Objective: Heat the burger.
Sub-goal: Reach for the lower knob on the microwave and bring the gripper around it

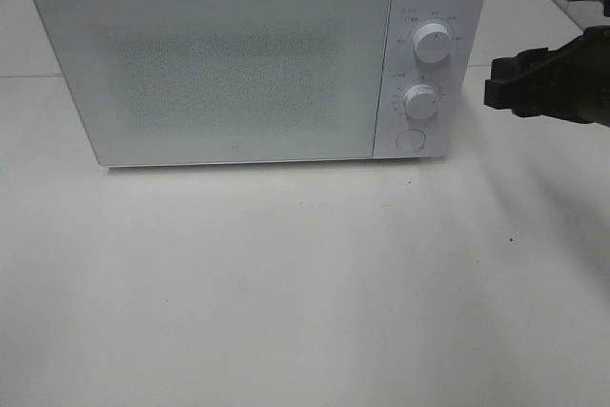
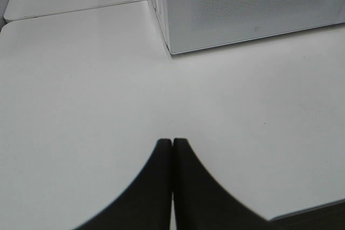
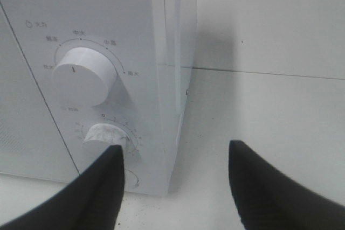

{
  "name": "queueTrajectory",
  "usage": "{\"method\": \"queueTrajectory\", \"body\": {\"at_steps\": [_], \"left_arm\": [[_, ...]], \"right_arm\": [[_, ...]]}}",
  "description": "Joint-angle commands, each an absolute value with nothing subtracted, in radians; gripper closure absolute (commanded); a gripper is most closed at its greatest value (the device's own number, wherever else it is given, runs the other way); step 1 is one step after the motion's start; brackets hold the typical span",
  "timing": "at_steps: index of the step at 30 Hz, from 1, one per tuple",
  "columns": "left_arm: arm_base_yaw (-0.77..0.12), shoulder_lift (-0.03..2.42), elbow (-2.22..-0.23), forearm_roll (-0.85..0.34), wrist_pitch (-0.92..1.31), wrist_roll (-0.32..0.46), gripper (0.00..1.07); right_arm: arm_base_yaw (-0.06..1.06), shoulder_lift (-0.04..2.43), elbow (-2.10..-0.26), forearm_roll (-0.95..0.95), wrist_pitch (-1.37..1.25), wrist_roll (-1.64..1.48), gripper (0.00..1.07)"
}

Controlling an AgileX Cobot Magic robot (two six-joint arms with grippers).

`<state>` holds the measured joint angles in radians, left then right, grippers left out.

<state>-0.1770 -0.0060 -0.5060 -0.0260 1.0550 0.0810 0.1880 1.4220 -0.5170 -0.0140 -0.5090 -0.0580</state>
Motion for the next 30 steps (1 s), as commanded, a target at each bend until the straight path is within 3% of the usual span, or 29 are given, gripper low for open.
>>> {"method": "queueTrajectory", "body": {"at_steps": [1, 11, 26, 30], "left_arm": [[-0.176, -0.026, -0.504, -0.029, 1.041, 0.082, 1.06], [-0.176, -0.026, -0.504, -0.029, 1.041, 0.082, 1.06], [-0.176, -0.026, -0.504, -0.029, 1.041, 0.082, 1.06], [-0.176, -0.026, -0.504, -0.029, 1.041, 0.082, 1.06]], "right_arm": [[0.187, 1.502, -0.525, -0.019, -0.621, -0.049, 0.52], [0.193, 1.607, -0.525, -0.018, -0.706, -0.049, 0.52], [0.443, 1.747, -0.594, 0.247, -0.881, -0.127, 0.52], [0.465, 1.777, -0.618, 0.307, -0.896, -0.169, 0.52]]}}
